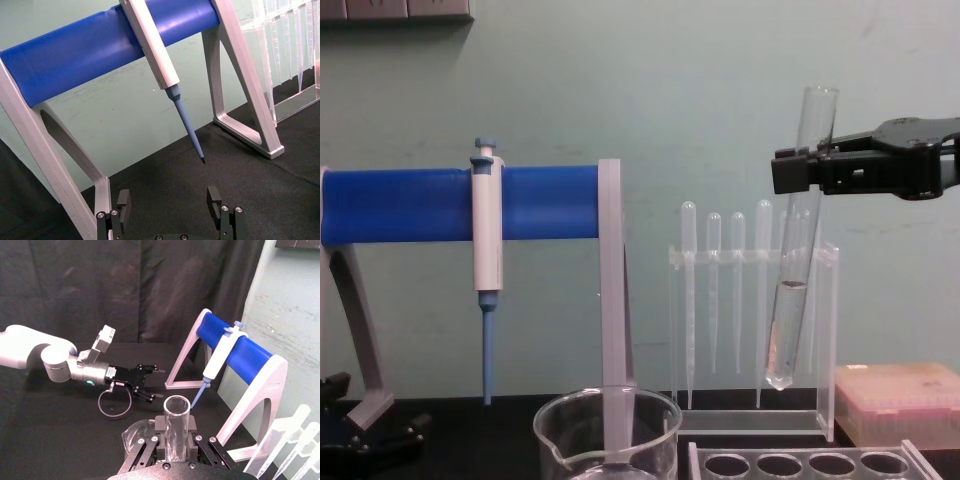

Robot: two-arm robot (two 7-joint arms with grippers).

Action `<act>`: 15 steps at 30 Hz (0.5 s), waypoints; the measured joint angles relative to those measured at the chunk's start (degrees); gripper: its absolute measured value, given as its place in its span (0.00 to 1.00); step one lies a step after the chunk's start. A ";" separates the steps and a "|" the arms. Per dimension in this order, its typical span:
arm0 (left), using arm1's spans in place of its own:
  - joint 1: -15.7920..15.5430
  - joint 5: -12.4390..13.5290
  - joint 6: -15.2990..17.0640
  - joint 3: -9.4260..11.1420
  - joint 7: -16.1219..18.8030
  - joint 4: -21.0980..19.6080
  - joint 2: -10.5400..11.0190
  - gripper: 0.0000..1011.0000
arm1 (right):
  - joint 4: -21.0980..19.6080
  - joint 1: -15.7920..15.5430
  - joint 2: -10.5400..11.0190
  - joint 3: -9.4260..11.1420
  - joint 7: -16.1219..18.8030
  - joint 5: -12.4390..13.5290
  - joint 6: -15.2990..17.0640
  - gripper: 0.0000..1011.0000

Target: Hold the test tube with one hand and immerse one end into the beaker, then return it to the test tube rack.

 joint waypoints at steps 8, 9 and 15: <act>0.00 0.00 0.00 0.00 0.00 0.00 0.00 0.99 | 0.56 1.47 -0.47 -1.26 0.23 -0.03 0.22 0.23; 0.00 0.00 0.00 0.00 0.00 0.00 0.00 0.99 | 0.65 1.72 -0.60 -1.46 0.26 -0.04 0.23 0.23; 0.00 0.00 0.00 0.00 0.00 0.00 0.00 0.99 | 1.35 3.80 -1.61 -2.76 0.59 0.33 0.33 0.23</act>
